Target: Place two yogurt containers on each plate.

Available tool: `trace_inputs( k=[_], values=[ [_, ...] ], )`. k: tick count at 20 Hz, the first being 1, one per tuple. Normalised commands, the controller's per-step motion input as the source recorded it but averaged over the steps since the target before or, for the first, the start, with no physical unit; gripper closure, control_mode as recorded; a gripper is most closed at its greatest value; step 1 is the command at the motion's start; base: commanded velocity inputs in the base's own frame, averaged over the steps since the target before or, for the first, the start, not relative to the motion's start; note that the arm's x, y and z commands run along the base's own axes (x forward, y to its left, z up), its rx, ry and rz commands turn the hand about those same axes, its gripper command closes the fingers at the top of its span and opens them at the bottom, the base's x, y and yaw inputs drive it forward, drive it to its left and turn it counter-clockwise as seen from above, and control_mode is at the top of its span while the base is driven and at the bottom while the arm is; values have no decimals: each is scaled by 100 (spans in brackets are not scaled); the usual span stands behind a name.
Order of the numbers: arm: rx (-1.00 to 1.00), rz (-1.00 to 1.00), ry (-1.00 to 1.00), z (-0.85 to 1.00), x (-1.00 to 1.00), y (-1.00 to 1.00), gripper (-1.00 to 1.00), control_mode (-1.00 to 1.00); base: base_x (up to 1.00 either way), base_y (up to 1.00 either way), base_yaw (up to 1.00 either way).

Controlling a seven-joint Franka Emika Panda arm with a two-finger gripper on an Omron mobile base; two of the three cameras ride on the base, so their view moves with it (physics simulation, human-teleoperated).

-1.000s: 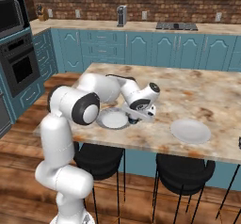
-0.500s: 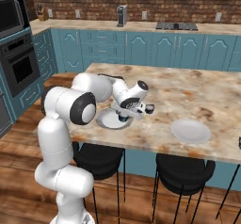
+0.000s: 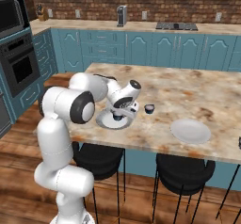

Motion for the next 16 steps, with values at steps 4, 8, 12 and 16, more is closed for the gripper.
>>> trace_inputs(
  k=[4,8,12,16],
  values=[
    [0,0,0,-14,25,0,100,-100,0,0,0],
    [0,2,0,-15,22,-6,100,-100,0,0,0],
    [0,2,0,-10,3,-12,100,-100,0,0,0],
    [0,2,0,-10,6,-4,100,-100,0,0,0]
  ],
)
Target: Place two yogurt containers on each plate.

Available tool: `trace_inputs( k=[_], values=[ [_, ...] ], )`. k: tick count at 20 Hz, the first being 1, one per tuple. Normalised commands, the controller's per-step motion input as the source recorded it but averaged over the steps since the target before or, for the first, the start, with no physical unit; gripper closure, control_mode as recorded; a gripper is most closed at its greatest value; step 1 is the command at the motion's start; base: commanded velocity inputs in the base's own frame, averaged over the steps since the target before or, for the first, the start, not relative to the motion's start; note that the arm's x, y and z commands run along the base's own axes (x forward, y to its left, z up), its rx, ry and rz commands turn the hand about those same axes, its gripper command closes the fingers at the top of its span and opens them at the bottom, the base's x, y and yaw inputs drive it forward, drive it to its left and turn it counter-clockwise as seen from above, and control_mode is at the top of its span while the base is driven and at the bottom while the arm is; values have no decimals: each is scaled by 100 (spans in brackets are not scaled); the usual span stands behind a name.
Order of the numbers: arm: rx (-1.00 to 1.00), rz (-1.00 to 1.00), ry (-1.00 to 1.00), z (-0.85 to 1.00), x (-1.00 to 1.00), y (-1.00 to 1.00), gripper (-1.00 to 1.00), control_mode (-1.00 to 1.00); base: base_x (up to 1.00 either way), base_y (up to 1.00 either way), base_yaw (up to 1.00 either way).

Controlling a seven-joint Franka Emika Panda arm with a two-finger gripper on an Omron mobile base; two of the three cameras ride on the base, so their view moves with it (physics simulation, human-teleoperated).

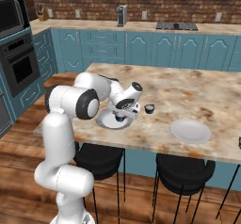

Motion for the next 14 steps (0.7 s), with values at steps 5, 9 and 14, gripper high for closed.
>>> trace_inputs(
  k=[5,9,14],
  values=[
    [0,0,0,-7,13,0,-100,-100,0,0,0],
    [-1,0,-2,0,2,0,-100,-100,0,0,0],
    [-2,0,-4,0,0,0,-100,-100,0,0,0]
  ],
)
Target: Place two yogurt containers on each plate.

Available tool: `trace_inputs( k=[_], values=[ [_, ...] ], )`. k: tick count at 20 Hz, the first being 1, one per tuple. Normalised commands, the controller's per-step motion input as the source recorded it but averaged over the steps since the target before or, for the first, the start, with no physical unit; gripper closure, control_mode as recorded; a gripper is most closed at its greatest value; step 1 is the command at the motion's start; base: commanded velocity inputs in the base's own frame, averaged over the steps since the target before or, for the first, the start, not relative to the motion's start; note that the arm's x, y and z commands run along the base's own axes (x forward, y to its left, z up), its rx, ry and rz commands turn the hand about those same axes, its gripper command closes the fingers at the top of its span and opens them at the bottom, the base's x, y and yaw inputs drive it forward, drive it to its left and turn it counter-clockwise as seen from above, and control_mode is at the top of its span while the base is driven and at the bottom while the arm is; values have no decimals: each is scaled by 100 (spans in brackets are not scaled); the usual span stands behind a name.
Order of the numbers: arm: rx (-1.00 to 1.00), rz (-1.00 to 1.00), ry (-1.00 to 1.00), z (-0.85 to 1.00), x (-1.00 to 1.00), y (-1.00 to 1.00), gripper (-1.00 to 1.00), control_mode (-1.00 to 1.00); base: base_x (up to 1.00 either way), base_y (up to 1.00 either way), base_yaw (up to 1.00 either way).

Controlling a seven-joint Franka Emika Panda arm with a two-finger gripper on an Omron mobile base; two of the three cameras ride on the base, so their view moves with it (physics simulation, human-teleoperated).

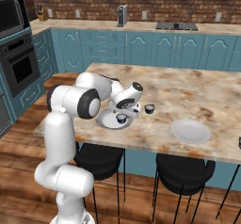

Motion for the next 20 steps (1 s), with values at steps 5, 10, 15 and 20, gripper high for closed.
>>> trace_inputs(
  k=[5,10,15,20],
  values=[
    [-1,0,-1,1,0,0,-100,-100,0,0,0],
    [-4,0,-3,0,0,0,-100,-100,0,0,0],
    [-12,0,-1,-3,0,-1,-100,-100,0,0,0],
    [-2,0,0,-29,0,-9,-100,-100,0,0,0]
  ],
)
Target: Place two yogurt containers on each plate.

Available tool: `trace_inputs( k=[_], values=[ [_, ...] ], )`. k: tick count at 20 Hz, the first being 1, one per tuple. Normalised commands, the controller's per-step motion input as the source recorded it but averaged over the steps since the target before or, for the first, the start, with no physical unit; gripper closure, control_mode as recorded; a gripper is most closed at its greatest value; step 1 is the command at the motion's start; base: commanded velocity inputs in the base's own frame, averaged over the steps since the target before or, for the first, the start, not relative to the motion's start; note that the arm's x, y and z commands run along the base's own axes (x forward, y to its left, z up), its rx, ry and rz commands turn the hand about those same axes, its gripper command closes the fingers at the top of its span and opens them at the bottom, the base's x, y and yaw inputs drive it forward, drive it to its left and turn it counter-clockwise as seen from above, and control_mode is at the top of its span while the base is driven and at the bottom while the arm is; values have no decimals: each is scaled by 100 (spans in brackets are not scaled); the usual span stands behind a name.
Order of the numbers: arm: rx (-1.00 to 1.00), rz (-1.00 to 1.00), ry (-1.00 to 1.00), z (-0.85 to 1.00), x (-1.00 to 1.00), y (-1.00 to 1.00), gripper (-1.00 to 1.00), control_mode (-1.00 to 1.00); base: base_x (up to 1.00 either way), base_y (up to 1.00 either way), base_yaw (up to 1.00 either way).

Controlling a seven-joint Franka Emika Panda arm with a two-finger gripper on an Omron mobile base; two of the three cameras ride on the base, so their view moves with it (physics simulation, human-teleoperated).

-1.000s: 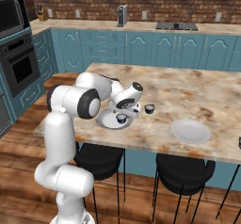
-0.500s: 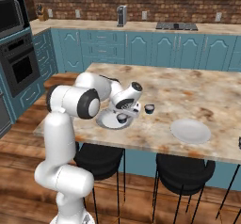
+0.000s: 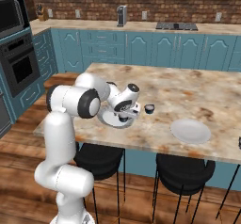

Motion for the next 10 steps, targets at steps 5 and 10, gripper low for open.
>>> trace_inputs(
  k=[5,10],
  values=[
    [0,0,0,9,-3,-18,-100,-100,0,0,0],
    [-2,0,0,32,-5,-4,-100,-100,0,0,0]
  ],
)
